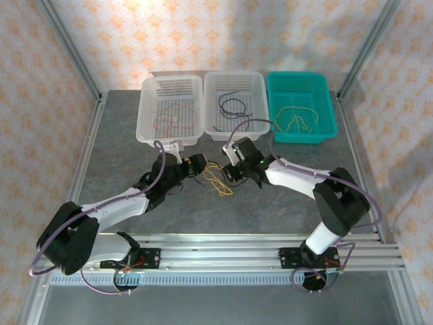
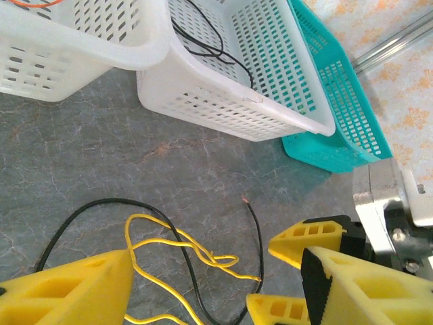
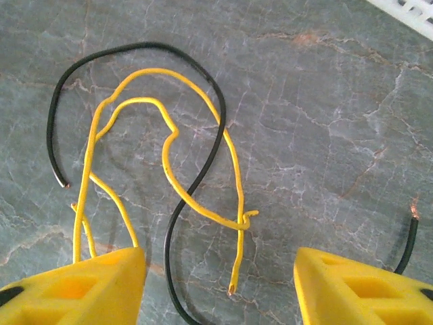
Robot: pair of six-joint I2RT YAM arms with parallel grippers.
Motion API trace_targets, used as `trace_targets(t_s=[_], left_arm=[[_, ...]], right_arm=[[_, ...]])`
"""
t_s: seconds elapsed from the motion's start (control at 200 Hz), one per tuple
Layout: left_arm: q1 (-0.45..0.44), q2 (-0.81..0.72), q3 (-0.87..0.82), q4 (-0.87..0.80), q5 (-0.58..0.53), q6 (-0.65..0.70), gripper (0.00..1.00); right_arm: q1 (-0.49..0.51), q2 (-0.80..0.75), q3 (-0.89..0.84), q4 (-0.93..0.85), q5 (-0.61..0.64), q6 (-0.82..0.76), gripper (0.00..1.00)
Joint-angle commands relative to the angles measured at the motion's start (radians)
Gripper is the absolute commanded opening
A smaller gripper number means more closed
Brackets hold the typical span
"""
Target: Untangle the cables
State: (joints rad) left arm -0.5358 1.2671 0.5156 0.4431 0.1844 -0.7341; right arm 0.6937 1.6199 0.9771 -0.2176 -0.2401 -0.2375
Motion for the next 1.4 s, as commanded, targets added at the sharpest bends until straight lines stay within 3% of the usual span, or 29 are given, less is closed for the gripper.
trace_targets(t_s=[0.0,0.365,0.526,0.606,1.001,1.397], left_arm=[[0.006,0.013,0.003,0.057,0.019,-0.013,0.67],[0.005,0.014,0.006,0.054,0.020,-0.018,0.67],[0.007,0.013,0.011,0.047,0.021,-0.018,0.67],[0.006,0.009,0.014,0.035,0.020,-0.011,0.67],[0.006,0.038,0.040,0.009,0.032,-0.001,0.67],[0.006,0.093,0.061,0.035,0.060,-0.002,0.67]], right_arm=[[0.017,0.038,0.044,-0.028,0.045,-0.047,0.60],[0.018,0.161,0.134,0.027,0.019,-0.062,0.59],[0.018,0.211,0.179,0.045,-0.012,-0.060,0.51],[0.018,0.217,0.193,0.047,-0.026,-0.059,0.42],[0.017,0.107,0.090,0.052,0.007,-0.045,0.18],[-0.017,-0.061,0.020,0.036,0.065,0.023,0.09]])
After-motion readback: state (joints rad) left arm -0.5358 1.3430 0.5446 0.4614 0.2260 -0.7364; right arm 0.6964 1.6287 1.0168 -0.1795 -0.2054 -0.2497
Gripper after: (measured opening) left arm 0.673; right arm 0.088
